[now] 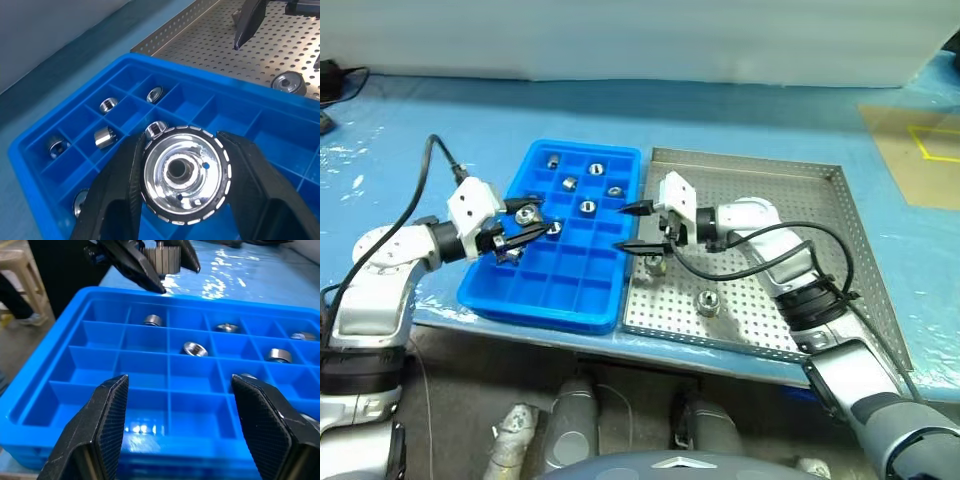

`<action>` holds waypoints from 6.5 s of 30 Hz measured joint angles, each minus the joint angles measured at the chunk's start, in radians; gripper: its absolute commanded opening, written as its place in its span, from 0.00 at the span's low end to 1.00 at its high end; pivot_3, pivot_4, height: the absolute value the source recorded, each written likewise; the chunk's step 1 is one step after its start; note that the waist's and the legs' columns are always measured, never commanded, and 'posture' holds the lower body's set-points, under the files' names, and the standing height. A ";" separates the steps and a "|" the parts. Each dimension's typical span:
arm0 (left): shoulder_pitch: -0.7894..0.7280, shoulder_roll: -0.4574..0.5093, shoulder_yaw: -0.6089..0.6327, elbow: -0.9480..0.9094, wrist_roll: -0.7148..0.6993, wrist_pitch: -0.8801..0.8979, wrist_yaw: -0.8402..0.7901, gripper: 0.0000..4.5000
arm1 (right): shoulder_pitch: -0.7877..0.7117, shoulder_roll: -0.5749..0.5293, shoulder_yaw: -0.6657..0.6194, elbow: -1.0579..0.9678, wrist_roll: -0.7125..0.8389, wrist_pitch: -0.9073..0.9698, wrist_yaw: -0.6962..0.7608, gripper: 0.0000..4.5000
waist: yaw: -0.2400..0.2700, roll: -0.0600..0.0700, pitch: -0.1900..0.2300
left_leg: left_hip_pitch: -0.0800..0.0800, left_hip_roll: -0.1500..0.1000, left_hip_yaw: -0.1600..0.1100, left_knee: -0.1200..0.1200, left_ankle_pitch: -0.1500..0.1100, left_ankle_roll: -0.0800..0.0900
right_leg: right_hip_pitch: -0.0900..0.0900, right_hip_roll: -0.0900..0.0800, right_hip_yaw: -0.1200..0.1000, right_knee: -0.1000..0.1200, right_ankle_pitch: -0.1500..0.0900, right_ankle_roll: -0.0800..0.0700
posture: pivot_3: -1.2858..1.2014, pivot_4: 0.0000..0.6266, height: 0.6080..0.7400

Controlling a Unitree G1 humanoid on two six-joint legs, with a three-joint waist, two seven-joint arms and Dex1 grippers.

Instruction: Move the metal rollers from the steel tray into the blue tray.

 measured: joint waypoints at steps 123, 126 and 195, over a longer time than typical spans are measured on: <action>0.256 0.064 0.184 -0.208 -0.279 0.265 0.171 1.00 | -0.210 0.445 0.044 0.693 -0.255 -0.357 -0.031 0.48 | 0.025 -0.003 -0.002 | 0.009 0.016 -0.001 -0.016 0.012 -0.021 | -0.004 0.018 0.002 0.002 -0.002 -0.005 | 0.65 0.24 1.00; 0.251 0.063 0.170 -0.212 -0.280 0.269 0.174 1.00 | -0.216 0.450 0.026 0.718 -0.255 -0.373 -0.039 0.67 | 0.028 -0.003 -0.002 | 0.009 0.016 -0.001 -0.016 0.012 -0.021 | -0.004 0.018 0.002 0.002 -0.002 -0.005 | 0.65 0.24 1.00; -0.124 -0.109 -0.211 0.170 -0.152 0.113 -0.020 1.00 | 0.432 -0.257 -0.097 -0.238 -0.025 0.209 -0.044 0.37 | -0.055 -0.003 -0.003 | 0.020 0.018 0.003 -0.015 0.015 -0.025 | 0.003 0.029 0.008 0.001 0.003 -0.010 | 0.52 0.24 1.00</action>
